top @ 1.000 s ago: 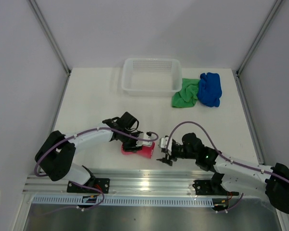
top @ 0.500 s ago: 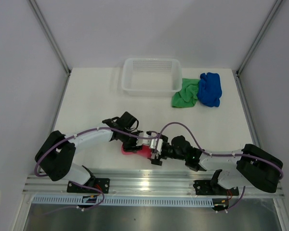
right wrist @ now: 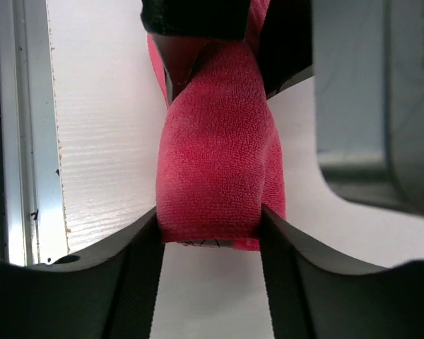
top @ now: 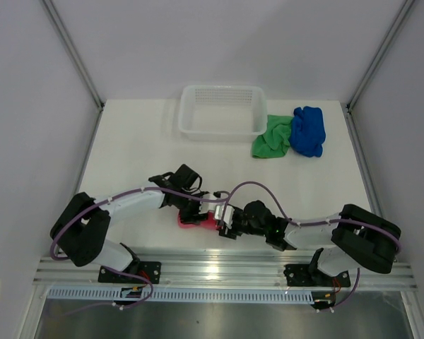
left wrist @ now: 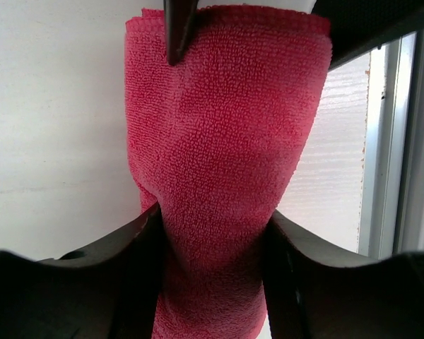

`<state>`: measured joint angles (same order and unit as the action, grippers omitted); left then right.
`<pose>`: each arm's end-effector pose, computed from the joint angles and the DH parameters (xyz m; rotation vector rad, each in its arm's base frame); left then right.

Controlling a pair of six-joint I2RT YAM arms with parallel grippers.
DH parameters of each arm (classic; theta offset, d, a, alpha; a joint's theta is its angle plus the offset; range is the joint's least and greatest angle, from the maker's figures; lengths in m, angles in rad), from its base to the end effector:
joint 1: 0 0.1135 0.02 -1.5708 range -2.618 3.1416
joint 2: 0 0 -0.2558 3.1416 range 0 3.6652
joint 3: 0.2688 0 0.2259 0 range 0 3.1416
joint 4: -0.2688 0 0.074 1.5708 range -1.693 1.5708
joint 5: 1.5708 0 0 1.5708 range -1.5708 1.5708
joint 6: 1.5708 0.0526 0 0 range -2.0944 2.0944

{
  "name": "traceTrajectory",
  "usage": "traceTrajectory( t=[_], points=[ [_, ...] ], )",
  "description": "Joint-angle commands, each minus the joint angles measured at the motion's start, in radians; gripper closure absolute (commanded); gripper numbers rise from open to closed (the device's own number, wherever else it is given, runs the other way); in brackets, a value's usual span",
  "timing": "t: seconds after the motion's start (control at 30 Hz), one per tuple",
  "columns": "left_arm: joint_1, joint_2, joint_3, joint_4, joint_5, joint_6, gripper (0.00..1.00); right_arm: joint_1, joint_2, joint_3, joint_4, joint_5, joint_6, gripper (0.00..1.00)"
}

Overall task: Roll the towels
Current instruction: Roll the towel

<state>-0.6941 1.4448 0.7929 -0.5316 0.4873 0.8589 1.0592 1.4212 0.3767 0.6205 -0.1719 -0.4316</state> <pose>0.1709 -0.1743 0.1713 1.9523 1.8027 -0.6147 0.1184 0.2292 0.1565 -1.4608 1.4160 0.5714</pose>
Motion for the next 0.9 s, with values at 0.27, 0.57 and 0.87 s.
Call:
traceTrajectory(
  t=[0.27,0.57,0.87],
  points=[
    [-0.007,-0.063,-0.084,0.131,0.074,-0.038,0.33,0.004,0.071,0.031,0.024,0.046,0.037,0.66],
    [-0.062,-0.118,-0.118,0.190,0.053,-0.101,0.29,-0.008,0.042,-0.004,0.079,0.048,0.105,0.70],
    [-0.099,-0.137,-0.147,0.194,0.050,-0.084,0.23,-0.007,-0.018,-0.068,0.124,0.063,0.146,0.72]
  ],
)
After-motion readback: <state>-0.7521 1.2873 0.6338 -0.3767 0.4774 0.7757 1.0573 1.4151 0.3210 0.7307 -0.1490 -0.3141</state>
